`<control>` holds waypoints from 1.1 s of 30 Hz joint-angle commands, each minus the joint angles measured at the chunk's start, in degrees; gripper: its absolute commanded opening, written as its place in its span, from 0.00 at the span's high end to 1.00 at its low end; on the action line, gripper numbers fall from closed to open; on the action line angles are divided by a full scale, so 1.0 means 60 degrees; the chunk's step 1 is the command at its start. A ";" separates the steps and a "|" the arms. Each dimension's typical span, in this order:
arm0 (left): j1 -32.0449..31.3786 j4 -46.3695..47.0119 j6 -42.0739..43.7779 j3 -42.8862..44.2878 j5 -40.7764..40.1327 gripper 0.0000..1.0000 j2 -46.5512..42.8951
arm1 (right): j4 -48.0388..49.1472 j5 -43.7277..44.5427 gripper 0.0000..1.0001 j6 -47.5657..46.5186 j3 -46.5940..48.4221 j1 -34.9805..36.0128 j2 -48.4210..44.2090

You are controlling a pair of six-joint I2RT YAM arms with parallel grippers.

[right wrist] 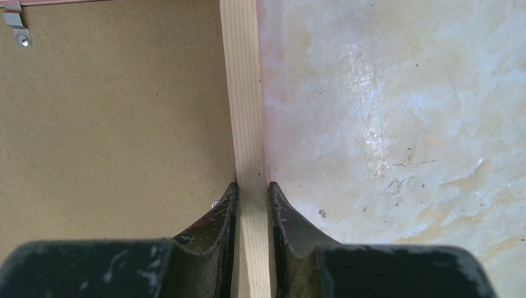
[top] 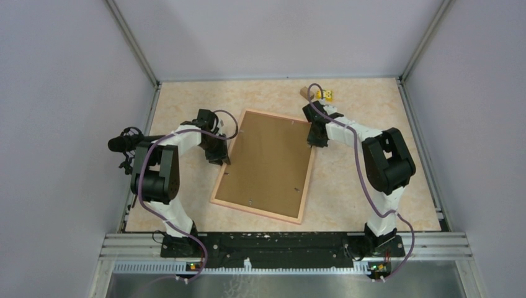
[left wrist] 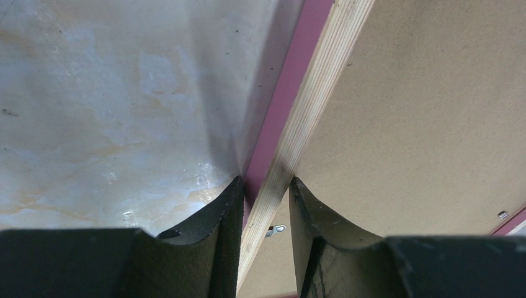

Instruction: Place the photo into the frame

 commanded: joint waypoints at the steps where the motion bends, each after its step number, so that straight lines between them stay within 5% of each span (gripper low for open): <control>1: -0.0019 0.0107 -0.0264 -0.0052 0.0428 0.62 -0.0025 | -0.0066 -0.1242 0.81 -0.0645 0.0250 0.0093 0.0348; 13: -0.0004 0.0539 -0.0956 -0.1460 0.1390 0.62 -0.0933 | 0.1522 -0.2919 0.33 -0.2188 0.0773 -0.0062 0.0805; 22: 0.0054 0.0476 -0.0515 -0.1632 0.0794 0.62 -0.0677 | -0.1000 0.0237 0.10 -0.3347 0.0834 0.0374 -0.0451; 33: 0.0114 0.0565 -0.0467 -0.1645 0.0862 0.62 -0.0685 | -0.1422 -0.0650 0.10 -0.3450 -0.2507 0.2696 -0.3330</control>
